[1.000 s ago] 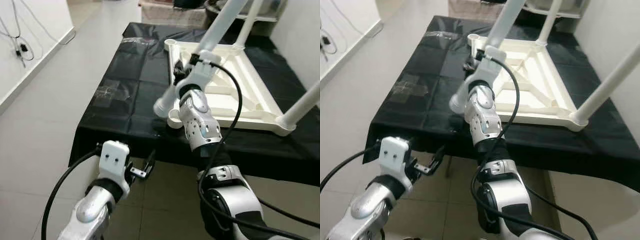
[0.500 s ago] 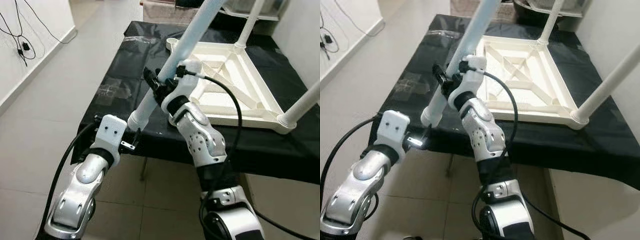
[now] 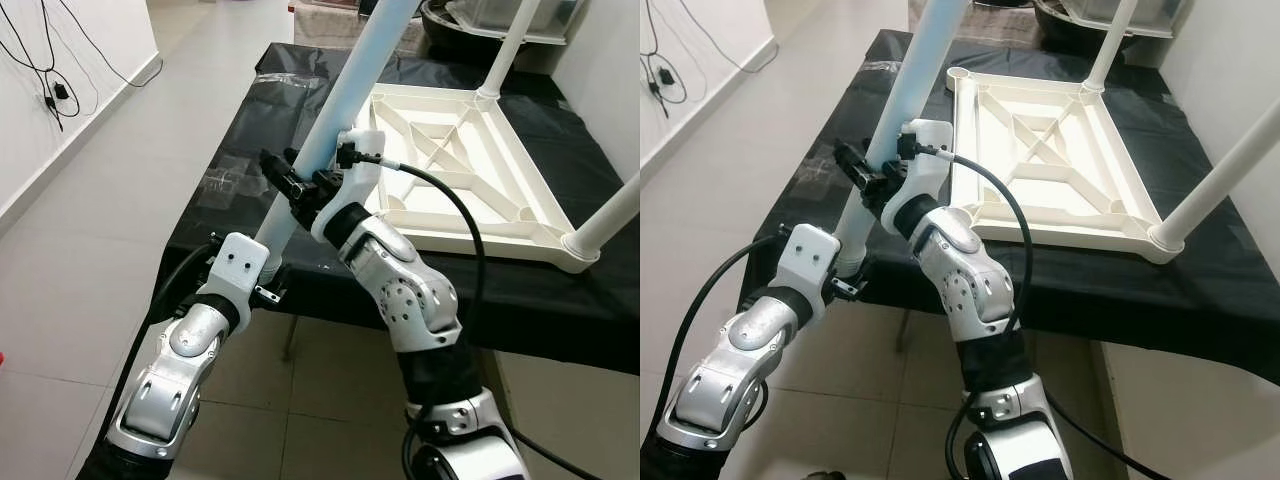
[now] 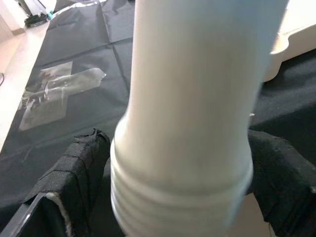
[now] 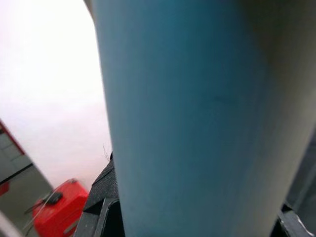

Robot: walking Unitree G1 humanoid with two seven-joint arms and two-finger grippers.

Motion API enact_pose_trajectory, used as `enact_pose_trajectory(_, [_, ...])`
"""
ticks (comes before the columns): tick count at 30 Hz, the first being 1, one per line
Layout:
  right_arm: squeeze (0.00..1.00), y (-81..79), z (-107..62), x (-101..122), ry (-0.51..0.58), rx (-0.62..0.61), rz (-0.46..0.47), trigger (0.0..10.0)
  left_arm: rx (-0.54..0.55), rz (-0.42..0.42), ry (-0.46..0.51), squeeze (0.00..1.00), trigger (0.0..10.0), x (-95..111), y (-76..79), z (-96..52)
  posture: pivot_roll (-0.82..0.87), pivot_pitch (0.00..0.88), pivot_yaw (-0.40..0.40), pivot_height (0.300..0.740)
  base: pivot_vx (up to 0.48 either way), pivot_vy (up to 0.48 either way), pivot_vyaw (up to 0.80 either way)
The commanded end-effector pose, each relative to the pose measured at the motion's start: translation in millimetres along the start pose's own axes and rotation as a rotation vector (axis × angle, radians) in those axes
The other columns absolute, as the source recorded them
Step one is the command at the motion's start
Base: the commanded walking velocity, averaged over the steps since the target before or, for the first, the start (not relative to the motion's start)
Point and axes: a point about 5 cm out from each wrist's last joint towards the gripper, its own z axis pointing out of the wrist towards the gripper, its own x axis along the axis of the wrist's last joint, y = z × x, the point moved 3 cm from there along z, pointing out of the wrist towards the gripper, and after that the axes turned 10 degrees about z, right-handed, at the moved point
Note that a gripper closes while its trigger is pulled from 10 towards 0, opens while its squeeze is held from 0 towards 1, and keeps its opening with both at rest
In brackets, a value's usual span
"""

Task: Building children table

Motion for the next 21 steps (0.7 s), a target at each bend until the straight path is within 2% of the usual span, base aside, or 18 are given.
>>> enact_pose_trajectory(1, [0.0,-5.5,-3.5,-7.3,-0.008,0.022,0.043,10.0,-0.014,0.01,-0.014,0.0,10.0,-5.3,3.4,-1.2,0.1,0.151,-0.077,0.74,0.0,0.0,0.0])
enact_pose_trajectory(5, [0.0,-8.1,-4.4,-7.0,-0.013,0.034,0.043,10.0,-0.019,0.014,-0.014,0.0,10.0,-6.9,4.4,-1.8,0.1,0.148,-0.078,0.74,0.0,0.0,0.0])
enact_pose_trajectory(6, [0.0,-10.2,-5.0,-7.1,-0.016,0.045,0.042,10.0,-0.018,0.015,-0.008,0.0,0.0,-6.6,4.2,-2.0,0.1,0.146,-0.079,0.74,0.0,0.0,0.0])
enact_pose_trajectory(17, [0.0,-12.6,-9.1,-6.3,-0.022,0.059,0.02,10.0,-0.018,0.014,0.002,0.0,0.0,-8.0,7.2,-2.3,0.1,0.135,-0.075,0.74,0.0,0.0,0.0])
enact_pose_trajectory(18, [0.16,-11.6,-9.9,-6.5,-0.023,0.061,0.012,10.0,-0.021,0.0,0.001,0.0,10.0,-7.9,8.0,-2.2,0.1,0.135,-0.077,0.74,0.0,0.0,0.0])
enact_pose_trajectory(19, [0.16,-11.6,-9.9,-6.5,-0.023,0.061,0.012,10.0,-0.021,0.0,0.001,0.0,10.0,-7.9,8.0,-2.2,0.1,0.135,-0.077,0.74,0.0,0.0,0.0])
enact_pose_trajectory(20, [1.0,-11.0,-10.9,-7.3,-0.028,0.07,0.002,10.0,-0.031,-0.026,0.005,0.0,10.0,-6.8,9.3,-2.2,0.1,0.134,-0.075,0.74,0.0,0.0,0.0])
enact_pose_trajectory(21, [1.0,-10.7,-11.6,-8.0,-0.031,0.075,-0.004,10.0,-0.039,-0.045,0.009,0.0,10.0,-5.8,10.2,-2.3,0.1,0.134,-0.075,0.74,0.0,0.0,0.0])
